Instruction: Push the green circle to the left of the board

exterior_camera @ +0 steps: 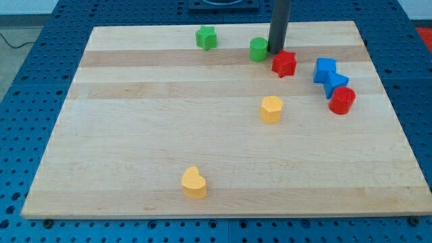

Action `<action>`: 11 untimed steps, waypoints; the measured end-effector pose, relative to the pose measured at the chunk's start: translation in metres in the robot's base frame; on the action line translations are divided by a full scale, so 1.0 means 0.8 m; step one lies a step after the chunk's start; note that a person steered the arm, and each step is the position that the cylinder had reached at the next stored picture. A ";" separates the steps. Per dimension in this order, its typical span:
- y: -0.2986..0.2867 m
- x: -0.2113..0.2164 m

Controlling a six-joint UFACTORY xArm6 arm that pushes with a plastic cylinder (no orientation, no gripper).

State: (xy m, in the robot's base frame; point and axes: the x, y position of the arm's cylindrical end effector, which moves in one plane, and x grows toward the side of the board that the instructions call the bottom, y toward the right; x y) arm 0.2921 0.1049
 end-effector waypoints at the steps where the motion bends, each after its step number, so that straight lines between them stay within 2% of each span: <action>1: -0.029 0.023; 2: -0.078 0.024; 3: -0.096 -0.006; 4: -0.098 -0.007; 5: -0.093 0.019; 6: -0.072 0.022; 8: -0.039 0.013; 11: -0.012 -0.034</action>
